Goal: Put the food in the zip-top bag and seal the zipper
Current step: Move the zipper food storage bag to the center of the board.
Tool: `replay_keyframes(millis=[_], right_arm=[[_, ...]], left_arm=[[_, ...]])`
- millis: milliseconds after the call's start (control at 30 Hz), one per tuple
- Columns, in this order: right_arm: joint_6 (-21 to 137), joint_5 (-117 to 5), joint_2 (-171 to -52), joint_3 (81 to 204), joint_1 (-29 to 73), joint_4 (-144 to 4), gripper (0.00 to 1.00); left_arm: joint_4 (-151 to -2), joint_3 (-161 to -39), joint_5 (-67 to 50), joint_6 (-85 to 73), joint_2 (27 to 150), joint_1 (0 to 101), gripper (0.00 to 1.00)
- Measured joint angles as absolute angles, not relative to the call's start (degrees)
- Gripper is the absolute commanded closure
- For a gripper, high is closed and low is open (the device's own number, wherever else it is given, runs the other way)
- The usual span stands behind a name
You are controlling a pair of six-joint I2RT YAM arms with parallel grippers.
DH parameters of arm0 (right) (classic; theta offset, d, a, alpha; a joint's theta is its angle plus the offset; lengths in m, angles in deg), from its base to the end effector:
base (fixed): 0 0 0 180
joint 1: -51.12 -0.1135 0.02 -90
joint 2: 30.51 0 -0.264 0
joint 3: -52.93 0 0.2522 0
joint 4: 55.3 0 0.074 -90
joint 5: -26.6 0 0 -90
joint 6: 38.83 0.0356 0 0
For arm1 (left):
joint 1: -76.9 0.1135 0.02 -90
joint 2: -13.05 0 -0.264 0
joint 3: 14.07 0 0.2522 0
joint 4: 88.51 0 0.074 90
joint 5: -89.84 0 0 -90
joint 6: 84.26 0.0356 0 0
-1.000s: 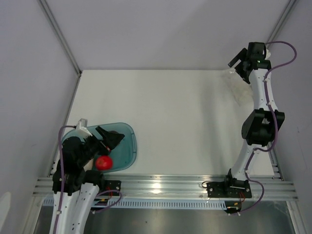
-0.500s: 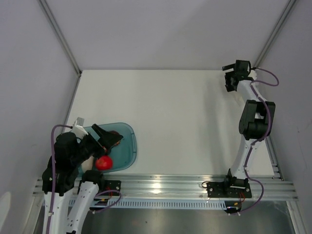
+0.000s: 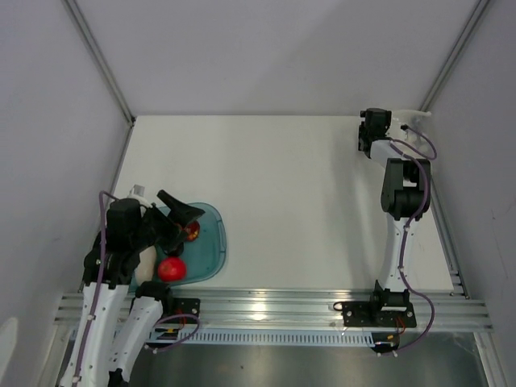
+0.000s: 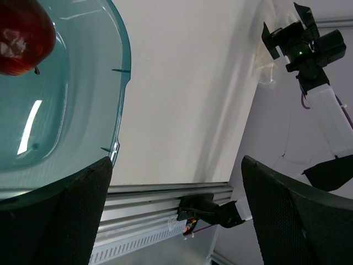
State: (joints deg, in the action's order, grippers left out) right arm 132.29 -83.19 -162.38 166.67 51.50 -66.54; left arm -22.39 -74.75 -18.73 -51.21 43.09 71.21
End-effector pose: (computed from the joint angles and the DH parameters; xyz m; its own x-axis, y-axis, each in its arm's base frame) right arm 0.5295 -0.0156 0.1789 0.2220 0.9282 -0.2986 0.5311 0.1417 0.8354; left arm 0.0946 -0.0208 0.3117 -0.6101 -0.7377 -0.2892 -0.2921 0.5486 -0.7834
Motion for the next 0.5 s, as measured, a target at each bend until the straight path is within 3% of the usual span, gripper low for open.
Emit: replay_keyframes(millis=[300, 400, 500], right_arm=[[134.12, -91.11, -166.82, 169.82, 52.0, -66.58, 0.01], [134.08, -92.35, -168.02, 172.66, 52.46, -66.17, 0.07], [134.3, -92.94, -168.92, 174.39, 53.36, -65.4, 0.26]], left_arm=[[-27.33, -74.88, -18.75, -49.72, 55.24, 71.21, 0.01], [-27.99, -75.47, -18.6, -49.44, 58.54, 71.21, 0.0], [-28.14, -76.96, -18.25, -48.65, 60.97, 71.19, 0.01]])
